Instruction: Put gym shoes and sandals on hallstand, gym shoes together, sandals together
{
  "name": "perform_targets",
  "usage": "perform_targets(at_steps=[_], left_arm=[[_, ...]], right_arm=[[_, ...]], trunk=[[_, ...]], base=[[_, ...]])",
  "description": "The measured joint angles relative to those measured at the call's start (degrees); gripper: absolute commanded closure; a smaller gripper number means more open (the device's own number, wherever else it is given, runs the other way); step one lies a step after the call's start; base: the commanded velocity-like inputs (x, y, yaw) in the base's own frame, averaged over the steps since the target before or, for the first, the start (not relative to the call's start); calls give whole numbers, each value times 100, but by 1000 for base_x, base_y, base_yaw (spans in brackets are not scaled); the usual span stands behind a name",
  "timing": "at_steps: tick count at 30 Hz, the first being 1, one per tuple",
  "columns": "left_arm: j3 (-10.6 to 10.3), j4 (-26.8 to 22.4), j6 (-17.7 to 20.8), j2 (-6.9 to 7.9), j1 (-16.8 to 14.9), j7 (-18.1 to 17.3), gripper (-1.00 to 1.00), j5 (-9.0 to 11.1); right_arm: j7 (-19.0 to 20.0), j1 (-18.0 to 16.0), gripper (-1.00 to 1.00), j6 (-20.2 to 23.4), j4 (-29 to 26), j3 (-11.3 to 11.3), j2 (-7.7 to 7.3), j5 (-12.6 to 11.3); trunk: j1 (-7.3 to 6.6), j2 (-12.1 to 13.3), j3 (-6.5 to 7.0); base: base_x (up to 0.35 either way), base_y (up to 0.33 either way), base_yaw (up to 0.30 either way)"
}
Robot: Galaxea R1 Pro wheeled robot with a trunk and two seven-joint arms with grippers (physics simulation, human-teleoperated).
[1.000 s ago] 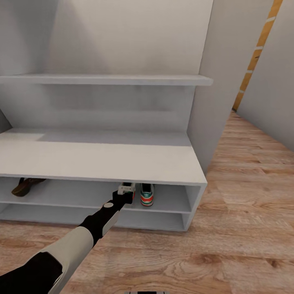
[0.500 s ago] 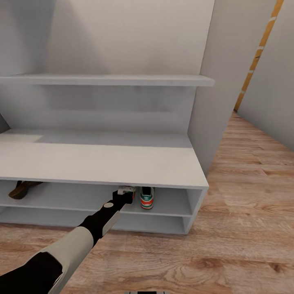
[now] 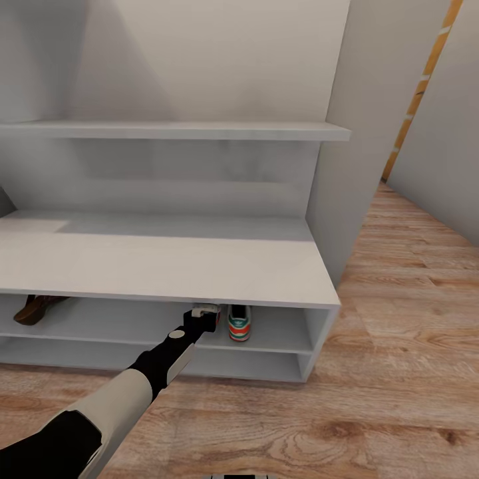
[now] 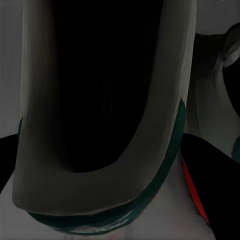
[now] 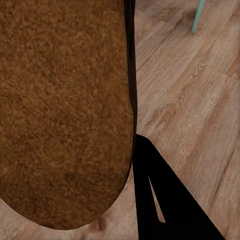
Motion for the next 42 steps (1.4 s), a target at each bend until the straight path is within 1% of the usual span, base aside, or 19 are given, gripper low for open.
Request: perform_targets(at_steps=[5, 23, 24, 37, 42], left_arm=[[0, 0, 0, 0, 0, 0, 100, 0], [-6, 0, 0, 0, 0, 0, 100, 0], [-4, 0, 3, 0, 0, 0, -100, 0], [2, 0, 2, 0, 0, -1, -100, -1], [1, 0, 0, 0, 0, -1, -100, -1]], right_arm=[[0, 0, 100, 0, 0, 0, -2, -1], [0, -1, 100, 1, 0, 0, 3, -2], [0, -1, 100, 1, 0, 0, 2, -2], [0, -1, 100, 0, 1, 0, 3, -2], [0, -1, 100, 0, 0, 0, 1, -3]], trunk=[[0, 0, 0], [1, 0, 0], [1, 0, 0], [1, 0, 0], [4, 0, 0]], base=[[121, 0, 0], [5, 0, 0], [0, 0, 0], [-1, 0, 0], [-205, 0, 0]])
